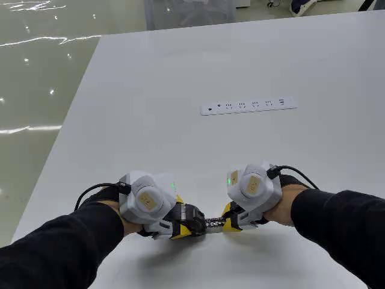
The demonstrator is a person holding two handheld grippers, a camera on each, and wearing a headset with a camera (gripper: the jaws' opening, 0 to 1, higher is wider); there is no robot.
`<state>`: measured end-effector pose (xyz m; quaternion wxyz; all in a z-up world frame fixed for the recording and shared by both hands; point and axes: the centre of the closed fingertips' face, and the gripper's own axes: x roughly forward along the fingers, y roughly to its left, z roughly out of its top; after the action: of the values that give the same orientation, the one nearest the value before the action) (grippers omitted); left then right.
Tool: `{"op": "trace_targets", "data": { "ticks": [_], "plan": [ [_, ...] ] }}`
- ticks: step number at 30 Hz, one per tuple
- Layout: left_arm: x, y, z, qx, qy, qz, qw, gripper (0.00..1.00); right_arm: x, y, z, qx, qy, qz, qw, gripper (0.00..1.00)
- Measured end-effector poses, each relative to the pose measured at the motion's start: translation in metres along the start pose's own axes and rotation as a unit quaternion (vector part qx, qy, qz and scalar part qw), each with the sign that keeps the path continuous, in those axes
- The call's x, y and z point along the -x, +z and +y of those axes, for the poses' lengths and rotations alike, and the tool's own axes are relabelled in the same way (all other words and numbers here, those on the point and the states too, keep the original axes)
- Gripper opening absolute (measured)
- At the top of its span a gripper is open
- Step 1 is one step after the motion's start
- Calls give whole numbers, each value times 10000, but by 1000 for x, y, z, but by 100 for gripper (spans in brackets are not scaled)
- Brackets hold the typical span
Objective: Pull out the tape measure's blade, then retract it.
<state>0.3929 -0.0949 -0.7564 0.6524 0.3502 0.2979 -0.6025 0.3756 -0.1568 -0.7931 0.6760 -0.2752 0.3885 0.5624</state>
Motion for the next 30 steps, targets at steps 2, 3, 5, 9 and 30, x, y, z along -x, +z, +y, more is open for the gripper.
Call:
{"op": "trace_targets", "data": {
  "ticks": [2,3,5,9,30],
  "plan": [
    [0,0,0,1,0,3,10000,28,1,-2,0,94,-4,29,10000,0],
    [0,0,0,-4,0,0,10000,28,1,-3,0,86,-13,40,10000,0],
    [0,0,0,6,-1,-2,10000,28,2,-3,-1,76,-27,55,10000,0],
    [0,1,0,5,12,-8,10000,28,5,-4,0,-299,-85,73,9995,0],
    [1,1,1,-16,39,-70,10000,28,12,-14,-1,-87,-104,227,9996,0]
  ]
}}
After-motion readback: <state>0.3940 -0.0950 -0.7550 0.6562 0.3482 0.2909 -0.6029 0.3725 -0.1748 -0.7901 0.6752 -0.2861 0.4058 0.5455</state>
